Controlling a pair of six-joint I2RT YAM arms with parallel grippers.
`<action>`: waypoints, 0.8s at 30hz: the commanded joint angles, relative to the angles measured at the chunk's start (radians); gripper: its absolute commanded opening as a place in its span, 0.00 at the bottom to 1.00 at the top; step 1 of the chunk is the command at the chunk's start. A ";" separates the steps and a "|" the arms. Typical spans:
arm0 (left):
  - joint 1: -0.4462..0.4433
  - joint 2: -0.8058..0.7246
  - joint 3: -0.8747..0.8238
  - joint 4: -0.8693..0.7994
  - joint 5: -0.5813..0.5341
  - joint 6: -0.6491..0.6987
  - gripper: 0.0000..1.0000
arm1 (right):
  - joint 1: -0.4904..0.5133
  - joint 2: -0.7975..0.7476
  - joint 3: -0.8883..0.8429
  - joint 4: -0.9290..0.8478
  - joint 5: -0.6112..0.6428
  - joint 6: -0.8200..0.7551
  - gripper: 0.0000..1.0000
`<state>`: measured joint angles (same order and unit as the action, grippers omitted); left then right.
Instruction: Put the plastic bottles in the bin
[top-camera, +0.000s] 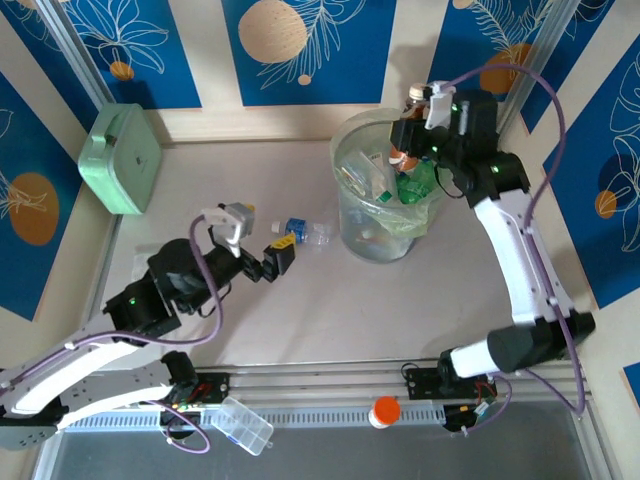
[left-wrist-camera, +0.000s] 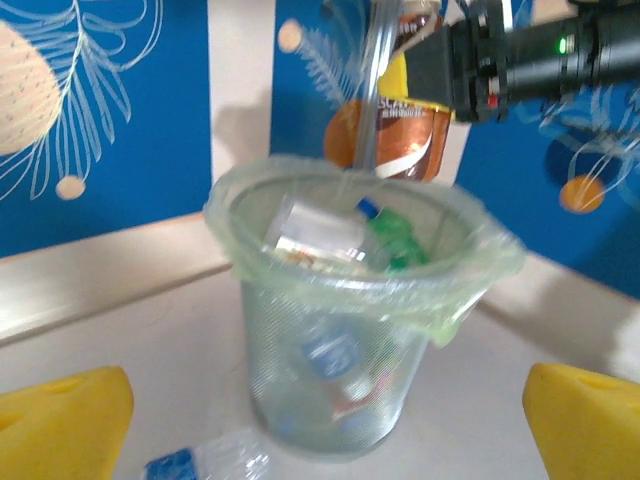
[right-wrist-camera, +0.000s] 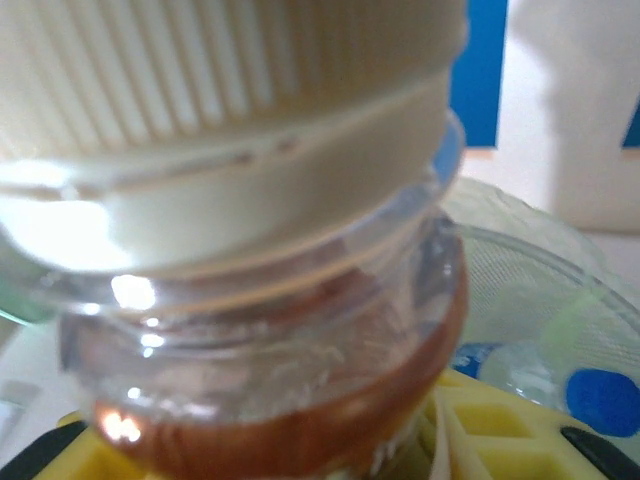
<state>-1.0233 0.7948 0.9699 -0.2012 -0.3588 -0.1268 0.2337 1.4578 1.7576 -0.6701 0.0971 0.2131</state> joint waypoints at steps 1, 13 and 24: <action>0.006 0.006 -0.016 -0.043 -0.070 0.052 0.99 | 0.017 0.063 0.093 -0.159 0.110 -0.095 0.33; 0.036 0.029 -0.048 -0.056 -0.077 0.066 0.99 | 0.049 0.249 0.128 -0.260 0.319 -0.207 0.45; 0.061 0.033 -0.032 -0.083 -0.086 0.052 0.99 | 0.063 0.241 0.175 -0.257 0.288 -0.170 0.73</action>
<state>-0.9760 0.8326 0.9161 -0.2749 -0.4248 -0.0765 0.2890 1.7123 1.8782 -0.9001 0.3820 0.0303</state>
